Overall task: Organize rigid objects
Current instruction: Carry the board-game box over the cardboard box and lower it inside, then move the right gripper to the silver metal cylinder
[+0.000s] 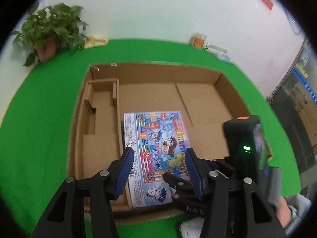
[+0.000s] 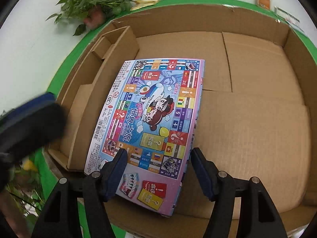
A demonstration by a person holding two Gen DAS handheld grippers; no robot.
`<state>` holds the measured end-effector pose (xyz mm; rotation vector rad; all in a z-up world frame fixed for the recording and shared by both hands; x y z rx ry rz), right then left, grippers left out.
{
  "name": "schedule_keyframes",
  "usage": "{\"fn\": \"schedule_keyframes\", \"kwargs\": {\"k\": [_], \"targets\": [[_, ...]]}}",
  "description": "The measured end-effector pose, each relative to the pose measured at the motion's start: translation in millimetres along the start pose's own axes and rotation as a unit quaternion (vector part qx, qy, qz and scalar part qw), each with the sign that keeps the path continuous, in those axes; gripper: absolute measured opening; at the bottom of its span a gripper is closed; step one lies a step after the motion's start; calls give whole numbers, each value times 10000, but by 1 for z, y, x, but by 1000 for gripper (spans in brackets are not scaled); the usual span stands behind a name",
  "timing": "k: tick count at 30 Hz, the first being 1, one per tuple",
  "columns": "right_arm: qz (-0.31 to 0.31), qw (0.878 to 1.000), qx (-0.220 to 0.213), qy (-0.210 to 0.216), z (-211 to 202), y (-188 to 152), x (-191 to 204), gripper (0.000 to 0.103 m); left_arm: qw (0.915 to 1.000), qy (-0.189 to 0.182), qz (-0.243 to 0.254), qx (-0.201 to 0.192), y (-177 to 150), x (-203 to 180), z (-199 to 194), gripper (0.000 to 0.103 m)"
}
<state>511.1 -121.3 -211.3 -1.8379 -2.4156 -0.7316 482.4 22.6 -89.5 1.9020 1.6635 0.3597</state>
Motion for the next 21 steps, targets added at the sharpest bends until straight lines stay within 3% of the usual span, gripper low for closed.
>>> {"fn": "schedule_keyframes", "kwargs": {"k": [4, 6, 7, 9, 12, 15, 16, 17, 18, 19, 20, 21], "targets": [[-104, 9956, -931, -45, -45, -5, 3, 65, 9977, 37, -76, -670, -8, 0, -42, 54], [-163, 9949, -984, -144, -55, -11, 4, 91, 9947, 134, 19, -1020, -16, 0, -64, 58], [-149, 9949, -973, -221, -59, -17, 3, 94, 9927, 211, 76, -1186, -21, 0, -74, 66], [-153, 9936, -1046, -397, -69, -31, -3, 94, 9858, 404, 148, -1626, -31, -4, -96, 84], [-152, 9895, -1315, -575, -98, -57, -3, 94, 9734, 656, 182, -2189, -43, -11, -119, 88], [-236, 9813, -1734, -801, -136, -80, 2, 90, 9706, 872, 151, -2238, -55, -15, -126, 89], [-282, 9760, -1978, -865, -153, -90, 4, 84, 9705, 885, 127, -2240, -57, -14, -125, 87], [-335, 9715, -2150, -937, -165, -98, 5, 60, 9728, 801, 96, -2172, -62, -16, -124, 75], [-427, 9667, -2279, -1086, -174, -103, 8, 44, 9769, 657, 117, -2031, -65, -18, -122, 20], [-456, 9642, -2359, -1126, -181, -110, 9, 44, 9822, 509, 137, -1801, -65, -20, -116, 7], [-462, 9623, -2465, -1053, -191, -118, 10, 46, 9829, 491, 93, -1770, -69, -23, -118, 7], [-465, 9614, -2523, -999, -200, -125, 11, 65, 9805, 567, 113, -1879, -72, -27, -122, 7]]}}
Point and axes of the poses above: each gripper's, at about its wrist camera, not at the fingertips, and z roughly the way its jaws point, x to its left, y to its top, the point moved 6 cm from there along z, roughly the way its jaws point
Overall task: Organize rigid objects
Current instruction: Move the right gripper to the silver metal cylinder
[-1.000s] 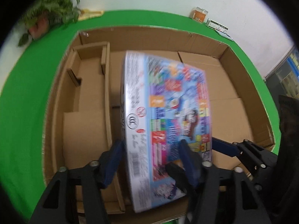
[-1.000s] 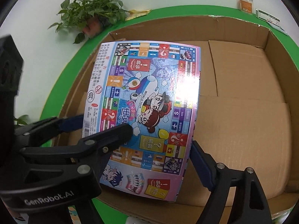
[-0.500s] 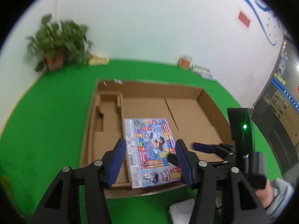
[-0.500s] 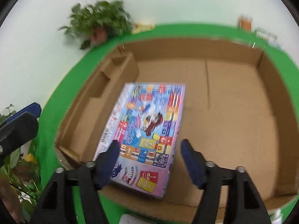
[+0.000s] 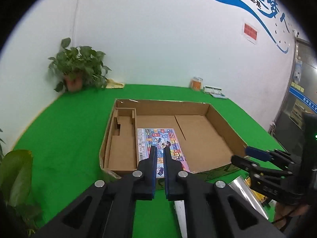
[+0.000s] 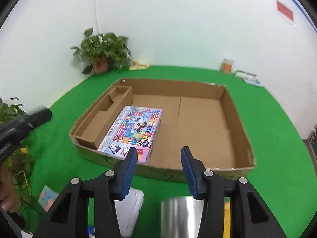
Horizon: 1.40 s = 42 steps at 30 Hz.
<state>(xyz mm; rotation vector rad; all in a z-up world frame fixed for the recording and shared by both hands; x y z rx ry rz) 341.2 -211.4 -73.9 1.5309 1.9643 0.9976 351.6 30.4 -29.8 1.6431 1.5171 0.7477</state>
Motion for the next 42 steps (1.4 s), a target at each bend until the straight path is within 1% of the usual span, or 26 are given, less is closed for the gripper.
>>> {"fn": "schedule_keyframes", "kwargs": {"k": [1, 2, 3, 4, 5, 6, 9, 10, 12, 15, 21, 23, 25, 27, 29, 32, 34, 36, 38, 39, 42], "targets": [[13, 10000, -57, 6, -9, -3, -1, 83, 9998, 100, 74, -185, 1, -4, -9, 16], [25, 9999, -167, -20, -18, -4, -2, 100, 9994, 182, 131, -248, 0, -7, -13, 34], [21, 9994, -327, -73, -28, -5, -4, 103, 9991, 289, 189, -233, 0, -10, -17, 88], [-20, 9992, -386, -115, -36, -8, -6, 102, 9987, 408, 192, -233, -1, -11, -21, 101], [-51, 9993, -367, -112, -42, -12, -7, 102, 9978, 469, 151, -444, -1, -13, -31, 102], [-31, 9993, -347, -100, -54, -17, -8, 102, 9974, 477, 137, -517, -2, -15, -37, 102], [165, 9995, -287, -6, -78, -32, -17, 102, 9983, 438, 127, -368, -9, -20, -44, 102], [209, 9994, -259, 11, -84, -40, -19, 102, 9983, 428, 103, -372, -11, -21, -47, 102], [216, 9996, -204, -33, -97, -55, -22, 102, 9986, 406, 110, -332, -18, -25, -52, 102], [266, 9996, -120, 1, -113, -78, -28, 102, 9983, 517, 127, -234, -33, -28, -61, 102], [351, 9993, 29, 145, -131, -121, -33, 102, 9978, 627, 206, -44, -62, -25, -86, 102], [370, 9989, 128, 255, -134, -136, -34, 102, 9980, 624, 93, 23, -69, -19, -93, 102], [415, 9981, 289, 349, -137, -155, -35, 102, 9987, 486, -51, 143, -78, -16, -96, 102], [472, 9970, 454, 418, -136, -172, -37, 102, 9987, 261, -221, 378, -92, -15, -94, 102], [523, 9959, 610, 419, -134, -186, -39, 101, 9972, 82, -362, 653, -107, -15, -88, 102], [623, 9936, 797, 496, -127, -197, -45, 97, 9940, -107, -507, 961, -123, -20, -76, 102], [757, 9917, 887, 547, -122, -198, -48, 97, 9907, -322, -576, 1190, -131, -27, -67, 102], [910, 9884, 1003, 684, -114, -196, -50, 97, 9864, -629, -670, 1361, -135, -35, -58, 102], [1002, 9858, 1161, 686, -104, -197, -51, 96, 9837, -846, -757, 1394, -135, -40, -51, 102], [1048, 9843, 1243, 680, -100, -196, -51, 93, 9824, -939, -797, 1402, -134, -43, -47, 102], [1227, 9789, 1442, 768, -85, -196, -55, 91, 9808, -1048, -771, 1453, -133, -49, -38, 102]]}}
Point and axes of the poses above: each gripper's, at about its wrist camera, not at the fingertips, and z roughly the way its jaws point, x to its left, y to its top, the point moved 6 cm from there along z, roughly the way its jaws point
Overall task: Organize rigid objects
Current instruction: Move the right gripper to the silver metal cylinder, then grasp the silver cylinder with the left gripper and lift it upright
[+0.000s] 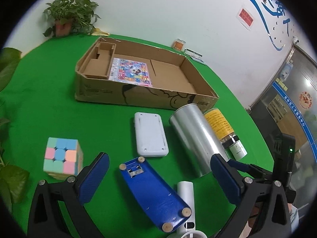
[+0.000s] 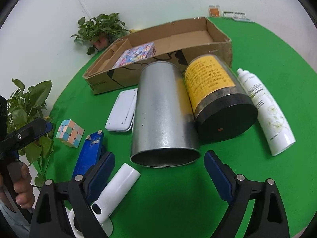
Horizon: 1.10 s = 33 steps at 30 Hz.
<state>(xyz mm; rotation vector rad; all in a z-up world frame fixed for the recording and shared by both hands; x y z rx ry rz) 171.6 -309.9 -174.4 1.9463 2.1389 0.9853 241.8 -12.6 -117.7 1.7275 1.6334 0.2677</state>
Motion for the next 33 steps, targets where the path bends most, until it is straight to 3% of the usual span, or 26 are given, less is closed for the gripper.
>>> {"fn": "schedule_keyframes", "kwargs": {"k": [3, 7, 11, 15, 17, 19, 21, 24, 28, 33], "targets": [[122, 9997, 183, -142, 14, 4, -8, 84, 9999, -58, 53, 111, 3, -5, 11, 102], [100, 9998, 63, -144, 16, 6, -10, 83, 9995, -182, 103, 237, 7, -9, 21, 102], [-587, 9955, -113, -736, 5, -3, -1, 83, 9987, -341, 139, 342, 10, -13, 31, 102], [-1127, 9832, -220, -1418, -6, -16, -1, 83, 9955, -680, 126, 647, 8, -22, 47, 102], [-1398, 9777, -248, -1549, -8, -20, 5, 84, 9927, -870, 88, 835, 7, -28, 56, 102], [-1733, 9755, -343, -1309, -15, -23, 19, 85, 9884, -1080, 70, 1066, 4, -35, 66, 102], [-1649, 9827, -396, -743, -25, -23, 25, 88, 9836, -1248, 86, 1302, 1, -41, 75, 102], [-956, 9945, -423, 43, -40, -12, 15, 96, 9780, -1342, 25, 1596, -2, -43, 86, 102], [-248, 9985, 4, 482, -27, 2, -8, 96, 9729, -1431, -163, 1808, -6, -43, 94, 102], [150, 9937, 717, 848, 12, 3, -7, 80, 9538, -1910, -622, 2233, -12, -44, 107, 99]]}}
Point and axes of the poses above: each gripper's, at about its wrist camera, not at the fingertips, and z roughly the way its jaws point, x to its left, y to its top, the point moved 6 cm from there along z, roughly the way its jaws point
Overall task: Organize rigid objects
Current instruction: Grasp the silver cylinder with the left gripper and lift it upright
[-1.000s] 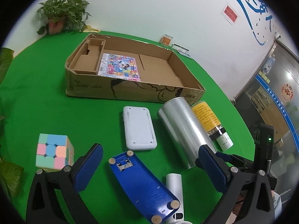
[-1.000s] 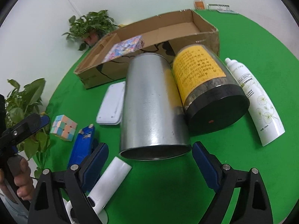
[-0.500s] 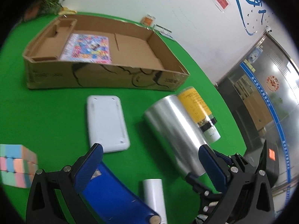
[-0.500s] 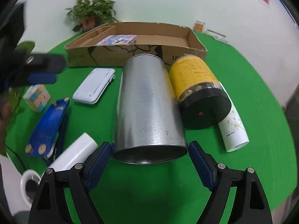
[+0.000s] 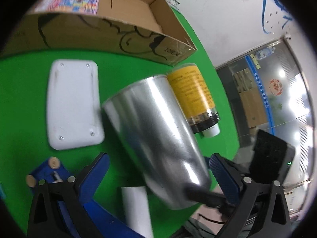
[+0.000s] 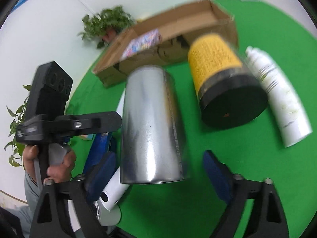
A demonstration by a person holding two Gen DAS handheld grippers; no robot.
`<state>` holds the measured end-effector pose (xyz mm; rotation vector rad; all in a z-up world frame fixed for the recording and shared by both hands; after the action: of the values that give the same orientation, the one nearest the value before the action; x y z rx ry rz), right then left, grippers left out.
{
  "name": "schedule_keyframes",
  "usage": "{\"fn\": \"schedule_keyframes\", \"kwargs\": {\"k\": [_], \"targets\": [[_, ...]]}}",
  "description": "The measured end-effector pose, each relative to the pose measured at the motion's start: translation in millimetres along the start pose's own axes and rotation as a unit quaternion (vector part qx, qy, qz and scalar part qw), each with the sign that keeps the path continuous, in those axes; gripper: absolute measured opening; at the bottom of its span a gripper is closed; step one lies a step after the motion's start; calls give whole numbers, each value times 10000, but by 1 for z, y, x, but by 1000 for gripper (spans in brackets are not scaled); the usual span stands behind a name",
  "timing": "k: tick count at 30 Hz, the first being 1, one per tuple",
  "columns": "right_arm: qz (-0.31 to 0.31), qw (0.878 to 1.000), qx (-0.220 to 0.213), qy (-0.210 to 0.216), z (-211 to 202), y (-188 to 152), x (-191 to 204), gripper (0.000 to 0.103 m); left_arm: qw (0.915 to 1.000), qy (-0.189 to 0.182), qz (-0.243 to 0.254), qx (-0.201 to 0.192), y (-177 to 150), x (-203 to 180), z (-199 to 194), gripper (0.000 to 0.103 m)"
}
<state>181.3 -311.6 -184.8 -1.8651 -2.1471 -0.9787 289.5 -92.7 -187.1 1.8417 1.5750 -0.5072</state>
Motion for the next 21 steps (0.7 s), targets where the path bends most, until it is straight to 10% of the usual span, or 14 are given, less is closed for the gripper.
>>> {"fn": "schedule_keyframes", "kwargs": {"k": [11, 21], "targets": [[-615, 9943, 135, -858, 22, 9, 33, 81, 10000, 53, 51, 59, -6, 0, 3, 89], [-974, 9891, -873, -672, -27, 56, 77, 81, 9839, 681, 1225, -1109, 31, -62, -63, 87]]}}
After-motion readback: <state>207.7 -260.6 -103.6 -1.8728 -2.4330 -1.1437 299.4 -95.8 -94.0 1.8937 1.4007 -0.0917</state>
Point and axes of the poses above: each gripper's, at about its wrist camera, not at the fingertips, and z roughly the way its jaws point, x to its left, y to its top, the point moved 6 cm from there along z, roughly the way its jaws point
